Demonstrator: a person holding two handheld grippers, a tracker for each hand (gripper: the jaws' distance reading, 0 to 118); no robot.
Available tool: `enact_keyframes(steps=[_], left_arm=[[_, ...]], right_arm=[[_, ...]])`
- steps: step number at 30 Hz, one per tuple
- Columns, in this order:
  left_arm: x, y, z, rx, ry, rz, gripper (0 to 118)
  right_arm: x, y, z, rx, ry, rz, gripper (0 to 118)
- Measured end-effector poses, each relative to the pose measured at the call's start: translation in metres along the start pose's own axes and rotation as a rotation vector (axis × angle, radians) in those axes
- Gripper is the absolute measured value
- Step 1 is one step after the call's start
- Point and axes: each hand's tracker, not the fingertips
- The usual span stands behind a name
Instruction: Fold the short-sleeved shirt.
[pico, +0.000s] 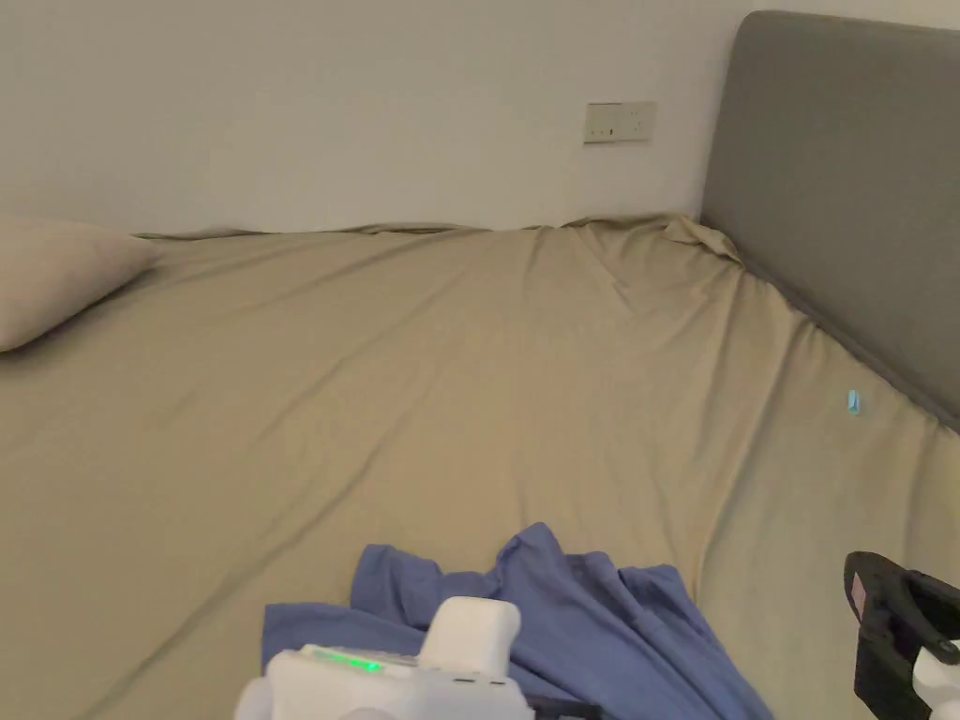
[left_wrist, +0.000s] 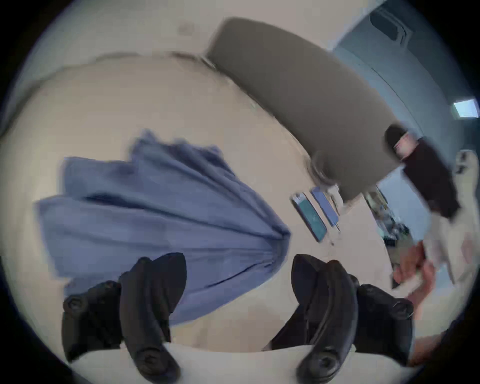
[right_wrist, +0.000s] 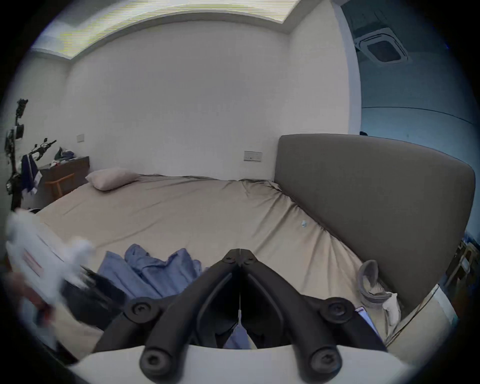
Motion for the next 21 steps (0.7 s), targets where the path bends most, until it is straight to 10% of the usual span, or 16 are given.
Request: enact_keyframes(steps=[1,5,13,15,17,21], left_arm=[[-0.014,-0.017,0.04,0.081,0.063,0.04,2],[-0.052,-0.084,0.131,0.187,0.285,0.365,0],[-0.098,-0.048,0.115,0.195,0.284,0.327,0],[-0.119,-0.016,0.082,0.159,0.195,0.373,21],[-0.145,0.015,0.034,0.069,0.255,0.372,112],[-0.185,0.054,-0.052,-0.113,0.482,0.237,114]], right_arm=[[-0.006,-0.002,-0.001,-0.003,0.021,-0.004,3],[-0.032,-0.009,-0.002,-0.011,0.075,0.0,3],[-0.053,-0.01,-0.005,-0.041,0.142,0.009,3],[-0.052,-0.011,-0.008,-0.052,0.137,0.019,3],[-0.049,-0.012,-0.013,-0.072,0.13,0.023,3],[-0.044,-0.021,-0.026,-0.127,0.1,0.047,3]])
